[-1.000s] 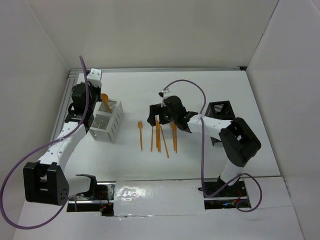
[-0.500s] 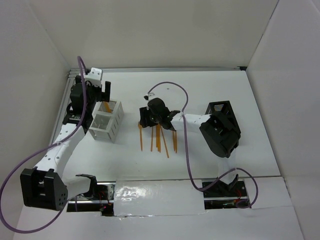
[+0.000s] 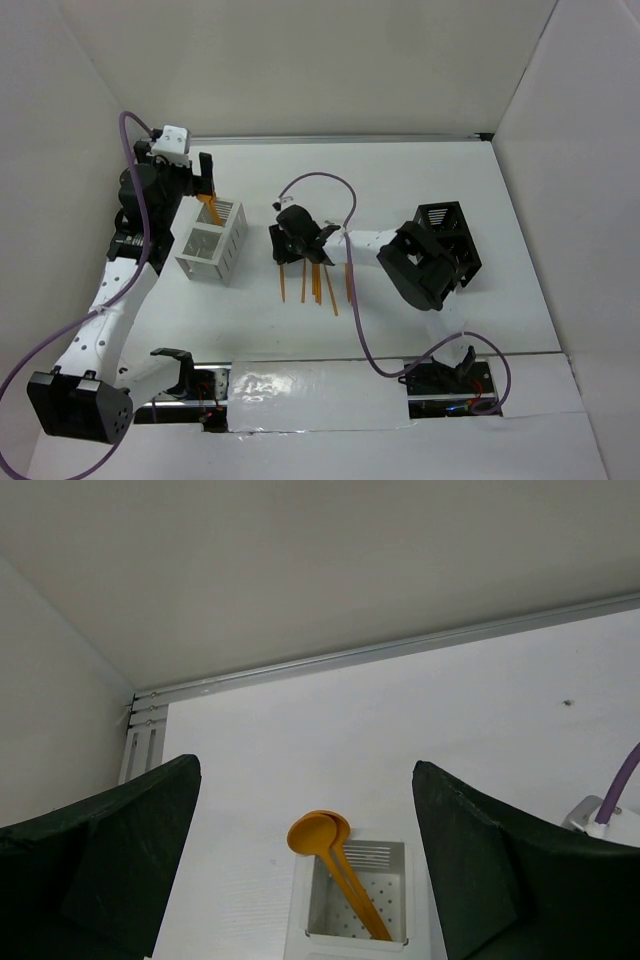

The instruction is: Sort the eating utensils into containers

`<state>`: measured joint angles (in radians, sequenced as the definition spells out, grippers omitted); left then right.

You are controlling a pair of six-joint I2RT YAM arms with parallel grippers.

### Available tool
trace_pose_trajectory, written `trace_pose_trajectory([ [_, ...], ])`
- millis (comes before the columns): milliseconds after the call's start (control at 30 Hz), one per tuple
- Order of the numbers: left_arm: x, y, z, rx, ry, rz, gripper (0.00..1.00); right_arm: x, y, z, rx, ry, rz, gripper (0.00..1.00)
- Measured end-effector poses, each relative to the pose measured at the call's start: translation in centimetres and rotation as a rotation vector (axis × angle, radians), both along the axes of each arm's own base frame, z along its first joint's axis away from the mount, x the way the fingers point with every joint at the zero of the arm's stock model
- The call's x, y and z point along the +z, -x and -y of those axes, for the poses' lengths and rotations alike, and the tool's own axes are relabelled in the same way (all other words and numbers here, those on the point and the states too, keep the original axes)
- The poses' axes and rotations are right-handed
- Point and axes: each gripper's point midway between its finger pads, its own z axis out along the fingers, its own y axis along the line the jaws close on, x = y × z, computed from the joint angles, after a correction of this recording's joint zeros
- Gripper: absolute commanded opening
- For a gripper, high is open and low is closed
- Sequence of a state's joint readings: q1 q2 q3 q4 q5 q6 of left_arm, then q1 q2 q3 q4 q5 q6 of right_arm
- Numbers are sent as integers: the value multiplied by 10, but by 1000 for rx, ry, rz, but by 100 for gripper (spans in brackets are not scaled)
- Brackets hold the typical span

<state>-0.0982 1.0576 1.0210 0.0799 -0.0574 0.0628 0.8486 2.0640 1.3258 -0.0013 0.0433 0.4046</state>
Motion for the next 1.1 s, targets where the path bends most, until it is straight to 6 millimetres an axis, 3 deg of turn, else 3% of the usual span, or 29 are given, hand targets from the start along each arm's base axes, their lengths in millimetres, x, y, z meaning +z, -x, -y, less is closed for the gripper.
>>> trace_pose_trajectory([
  [33, -1, 0, 0, -3, 0, -3, 100, -2, -2, -1, -4, 2, 0, 29],
  [100, -2, 1, 2, -8, 10, -7, 100, -4, -4, -2, -9, 4, 1, 18],
  [167, -2, 2, 4, -17, 17, -9, 100, -6, -6, -1, -16, 12, 8, 2],
  [367, -18, 1, 22, -98, 91, -72, 100, -5, -13, 2, -40, 15, 28, 0],
  [500, -34, -9, 48, -197, 189, -187, 98, 1, 1, 15, 0, -46, 8, 0],
  [600, -45, -13, 65, -257, 264, -270, 98, 27, 2, 29, 25, -135, 21, 0],
  [667, -52, -12, 75, -290, 310, -322, 97, 58, -3, 30, 56, -215, 68, 0],
  [767, -61, -11, 88, -332, 377, -395, 97, 112, -3, 22, 141, -337, 173, 0],
  [867, -63, -7, 100, -389, 424, -438, 98, 152, 8, 11, 247, -426, 247, 0],
  [967, -61, 2, 116, -492, 451, -463, 99, 175, 16, 1, 342, -474, 280, 0],
  [1100, -51, 16, 135, -639, 461, -463, 98, 188, 25, -6, 430, -499, 302, 0],
])
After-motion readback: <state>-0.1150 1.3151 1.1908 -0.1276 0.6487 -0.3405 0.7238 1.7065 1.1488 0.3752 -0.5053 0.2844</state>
